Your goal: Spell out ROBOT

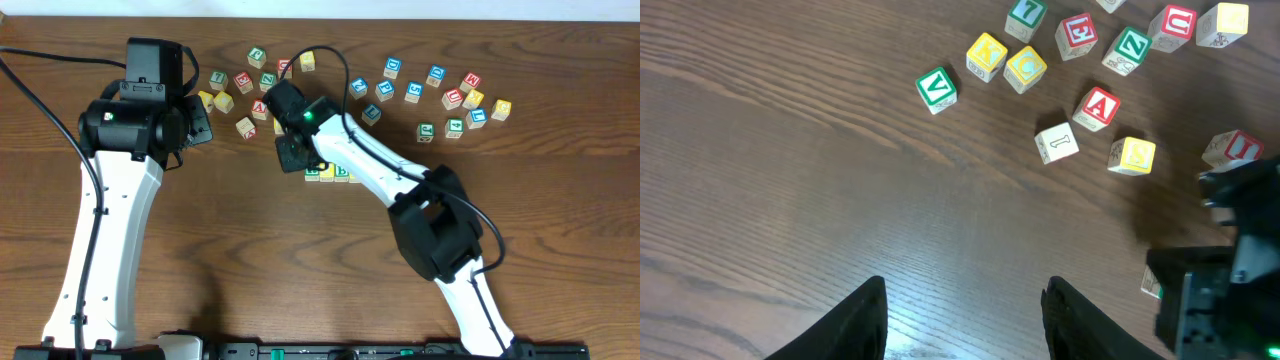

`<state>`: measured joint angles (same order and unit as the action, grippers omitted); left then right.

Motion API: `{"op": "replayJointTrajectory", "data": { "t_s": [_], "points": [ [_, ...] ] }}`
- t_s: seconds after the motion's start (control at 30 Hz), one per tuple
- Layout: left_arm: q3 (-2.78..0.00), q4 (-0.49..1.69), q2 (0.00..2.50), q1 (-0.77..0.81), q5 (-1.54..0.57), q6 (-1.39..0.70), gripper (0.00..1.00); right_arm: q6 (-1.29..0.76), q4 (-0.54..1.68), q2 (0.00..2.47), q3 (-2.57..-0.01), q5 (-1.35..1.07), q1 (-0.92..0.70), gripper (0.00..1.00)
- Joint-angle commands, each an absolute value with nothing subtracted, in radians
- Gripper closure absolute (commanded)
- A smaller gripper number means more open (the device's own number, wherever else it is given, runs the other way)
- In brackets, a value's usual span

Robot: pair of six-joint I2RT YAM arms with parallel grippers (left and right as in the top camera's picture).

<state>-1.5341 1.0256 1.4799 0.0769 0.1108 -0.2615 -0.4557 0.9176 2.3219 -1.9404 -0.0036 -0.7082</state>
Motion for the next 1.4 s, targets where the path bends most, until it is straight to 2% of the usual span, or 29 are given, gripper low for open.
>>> {"op": "replayJointTrajectory", "data": {
  "t_s": [0.0, 0.3, 0.47, 0.63, 1.37],
  "points": [
    [-1.555, 1.031, 1.483, 0.077, 0.117, -0.267, 0.51, -0.466, 0.929, 2.206, -1.984, -0.006, -0.692, 0.99],
    [-1.555, 1.032, 1.483, 0.077, 0.117, -0.266, 0.51, -0.463, 1.028, 2.054, -1.984, 0.009, -0.6, 0.99],
    [-1.555, 1.031, 1.483, 0.077, 0.117, -0.266, 0.51, -0.463, 1.112, 2.065, -1.967, 0.052, -0.524, 0.99],
    [-1.555, 1.031, 1.483, 0.077, 0.117, -0.266, 0.51, -0.463, 1.103, 2.104, -1.897, 0.051, -0.489, 0.99],
    [-1.555, 1.031, 1.483, 0.077, 0.117, -0.266, 0.51, -0.472, 0.782, 2.121, -1.571, 0.114, -0.486, 0.99]
  ]
}}
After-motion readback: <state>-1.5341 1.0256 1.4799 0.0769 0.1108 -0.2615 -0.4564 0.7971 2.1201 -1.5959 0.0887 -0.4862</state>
